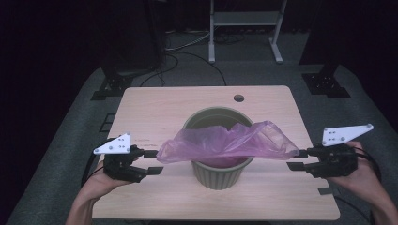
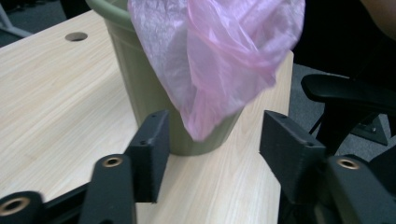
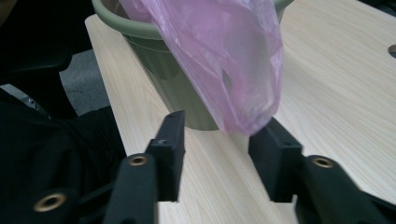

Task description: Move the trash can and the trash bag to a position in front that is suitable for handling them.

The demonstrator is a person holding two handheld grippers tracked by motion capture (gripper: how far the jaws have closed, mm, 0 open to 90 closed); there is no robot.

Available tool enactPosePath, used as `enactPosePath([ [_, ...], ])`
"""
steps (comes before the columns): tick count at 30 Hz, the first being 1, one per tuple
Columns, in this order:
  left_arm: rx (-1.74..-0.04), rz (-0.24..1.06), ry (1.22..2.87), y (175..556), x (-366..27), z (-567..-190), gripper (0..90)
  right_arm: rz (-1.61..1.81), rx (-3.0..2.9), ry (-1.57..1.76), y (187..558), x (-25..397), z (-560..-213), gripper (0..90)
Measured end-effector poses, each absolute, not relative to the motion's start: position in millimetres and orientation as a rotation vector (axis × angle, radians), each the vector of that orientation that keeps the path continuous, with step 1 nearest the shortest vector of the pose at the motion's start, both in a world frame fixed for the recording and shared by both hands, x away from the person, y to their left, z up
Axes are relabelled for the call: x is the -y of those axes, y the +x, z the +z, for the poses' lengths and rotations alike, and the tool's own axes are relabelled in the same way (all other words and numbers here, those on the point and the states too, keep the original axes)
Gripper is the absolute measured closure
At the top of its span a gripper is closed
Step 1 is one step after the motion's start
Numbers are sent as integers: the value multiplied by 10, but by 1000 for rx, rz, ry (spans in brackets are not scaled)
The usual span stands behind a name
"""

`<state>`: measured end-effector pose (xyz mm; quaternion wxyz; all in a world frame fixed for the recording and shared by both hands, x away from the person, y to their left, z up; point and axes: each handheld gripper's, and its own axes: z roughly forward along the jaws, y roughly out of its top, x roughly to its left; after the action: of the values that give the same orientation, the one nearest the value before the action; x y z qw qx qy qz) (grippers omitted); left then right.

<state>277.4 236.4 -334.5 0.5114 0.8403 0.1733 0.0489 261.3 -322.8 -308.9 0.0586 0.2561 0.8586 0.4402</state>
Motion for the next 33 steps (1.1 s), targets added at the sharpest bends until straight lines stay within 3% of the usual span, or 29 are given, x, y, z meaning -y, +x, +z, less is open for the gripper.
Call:
enactPosePath([
  [9,-326,168,2043,2645,-2314,-2949,345,1400,-2518,709,2468,3301,-2750,448],
  [25,-252,206,2086,2835,-1932,-2625,321,1368,-2508,585,2749,2909,-2414,420],
  [30,-250,206,2119,2932,-1823,-2610,324,1345,-2530,556,2854,2771,-2387,436],
  [33,-236,194,2154,2999,-1757,-2630,394,1326,-2569,550,2962,2654,-2392,539],
])
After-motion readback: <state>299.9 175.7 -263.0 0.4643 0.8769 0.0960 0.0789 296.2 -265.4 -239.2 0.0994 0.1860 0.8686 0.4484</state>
